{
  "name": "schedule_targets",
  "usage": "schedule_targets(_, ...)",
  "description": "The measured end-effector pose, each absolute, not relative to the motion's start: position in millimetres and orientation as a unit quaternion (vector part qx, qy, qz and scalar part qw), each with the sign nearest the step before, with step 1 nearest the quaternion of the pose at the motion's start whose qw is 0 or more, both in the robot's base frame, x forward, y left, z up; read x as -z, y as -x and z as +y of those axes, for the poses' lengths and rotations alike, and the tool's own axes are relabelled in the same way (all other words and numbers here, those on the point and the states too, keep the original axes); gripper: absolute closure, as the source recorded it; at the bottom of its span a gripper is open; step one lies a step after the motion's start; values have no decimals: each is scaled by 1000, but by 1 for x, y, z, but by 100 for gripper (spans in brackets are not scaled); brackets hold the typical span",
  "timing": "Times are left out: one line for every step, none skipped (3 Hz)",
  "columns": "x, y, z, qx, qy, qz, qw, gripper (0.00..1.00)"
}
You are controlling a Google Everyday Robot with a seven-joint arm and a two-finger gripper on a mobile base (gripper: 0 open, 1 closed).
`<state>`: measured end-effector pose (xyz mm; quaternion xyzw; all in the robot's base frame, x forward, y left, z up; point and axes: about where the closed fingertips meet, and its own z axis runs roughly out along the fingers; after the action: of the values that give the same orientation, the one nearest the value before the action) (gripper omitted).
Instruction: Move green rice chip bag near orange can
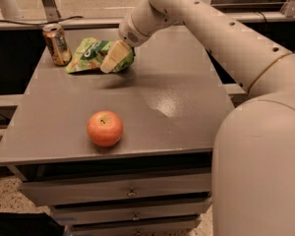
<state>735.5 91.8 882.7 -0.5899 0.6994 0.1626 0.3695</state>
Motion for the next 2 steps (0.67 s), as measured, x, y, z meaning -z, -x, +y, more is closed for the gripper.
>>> schedule_targets(-895,-736,70,-162,571,705,387,0)
schedule_targets(-913,-738,24,-159,533,718,419,0)
